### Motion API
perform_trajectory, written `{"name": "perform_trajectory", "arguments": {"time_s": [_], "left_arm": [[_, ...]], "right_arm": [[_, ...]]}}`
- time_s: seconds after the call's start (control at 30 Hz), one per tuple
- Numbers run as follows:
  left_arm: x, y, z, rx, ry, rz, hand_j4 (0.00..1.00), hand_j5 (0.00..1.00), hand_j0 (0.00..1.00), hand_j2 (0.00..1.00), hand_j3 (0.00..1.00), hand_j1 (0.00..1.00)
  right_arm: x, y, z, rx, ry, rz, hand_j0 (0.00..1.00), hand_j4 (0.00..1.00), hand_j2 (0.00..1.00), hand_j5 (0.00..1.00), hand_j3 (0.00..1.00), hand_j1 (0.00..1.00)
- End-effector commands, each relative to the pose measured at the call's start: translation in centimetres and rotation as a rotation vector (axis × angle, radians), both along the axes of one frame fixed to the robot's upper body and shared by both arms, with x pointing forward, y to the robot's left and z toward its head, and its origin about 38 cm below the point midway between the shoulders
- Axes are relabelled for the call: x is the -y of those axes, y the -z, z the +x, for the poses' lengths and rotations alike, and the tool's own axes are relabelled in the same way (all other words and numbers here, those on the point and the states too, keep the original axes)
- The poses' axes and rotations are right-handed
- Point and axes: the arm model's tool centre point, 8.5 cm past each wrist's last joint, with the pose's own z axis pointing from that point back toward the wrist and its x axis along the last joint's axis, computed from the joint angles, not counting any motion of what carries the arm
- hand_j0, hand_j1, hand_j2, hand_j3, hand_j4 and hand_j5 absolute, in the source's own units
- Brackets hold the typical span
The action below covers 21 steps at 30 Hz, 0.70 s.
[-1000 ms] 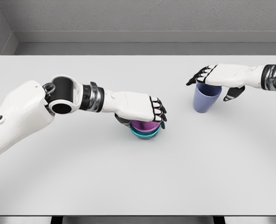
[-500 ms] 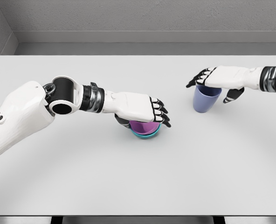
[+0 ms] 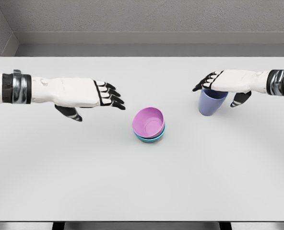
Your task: Stacking bowl and cup with both arms
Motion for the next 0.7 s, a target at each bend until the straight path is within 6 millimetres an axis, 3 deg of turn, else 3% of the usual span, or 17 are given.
{"name": "perform_trajectory", "arguments": {"time_s": [0.0, 0.1, 0.23, 0.33, 0.67], "left_arm": [[-3.4, -0.8, 0.7, -0.011, -0.094, -0.003, 1.0, 1.0, 1.0, 1.0, 1.0, 1.0], [-5.0, 0.0, 1.1, -0.029, -0.154, -0.023, 1.0, 1.0, 1.0, 1.0, 1.0, 1.0], [-6.5, 1.9, 0.3, -0.074, -0.201, -0.033, 1.0, 1.0, 1.0, 1.0, 1.0, 1.0], [-5.6, 2.8, 0.2, -0.078, -0.195, -0.063, 1.0, 1.0, 1.0, 1.0, 1.0, 1.0], [-5.6, 2.3, 0.3, -0.061, -0.194, -0.056, 1.0, 1.0, 1.0, 1.0, 1.0, 1.0]], "right_arm": [[0.0, 0.0, 0.1, -0.003, 0.005, 0.005, 1.0, 1.0, 1.0, 1.0, 1.0, 1.0], [0.1, 0.2, 0.1, -0.006, 0.006, 0.004, 1.0, 1.0, 1.0, 1.0, 1.0, 1.0], [0.1, 0.1, 0.1, -0.005, 0.008, 0.004, 1.0, 1.0, 1.0, 1.0, 1.0, 1.0], [0.2, 0.3, 0.1, -0.003, 0.008, -0.01, 1.0, 1.0, 1.0, 1.0, 1.0, 1.0], [0.2, 0.2, 0.1, -0.001, 0.005, -0.011, 0.99, 0.99, 0.99, 0.99, 0.99, 0.99]]}}
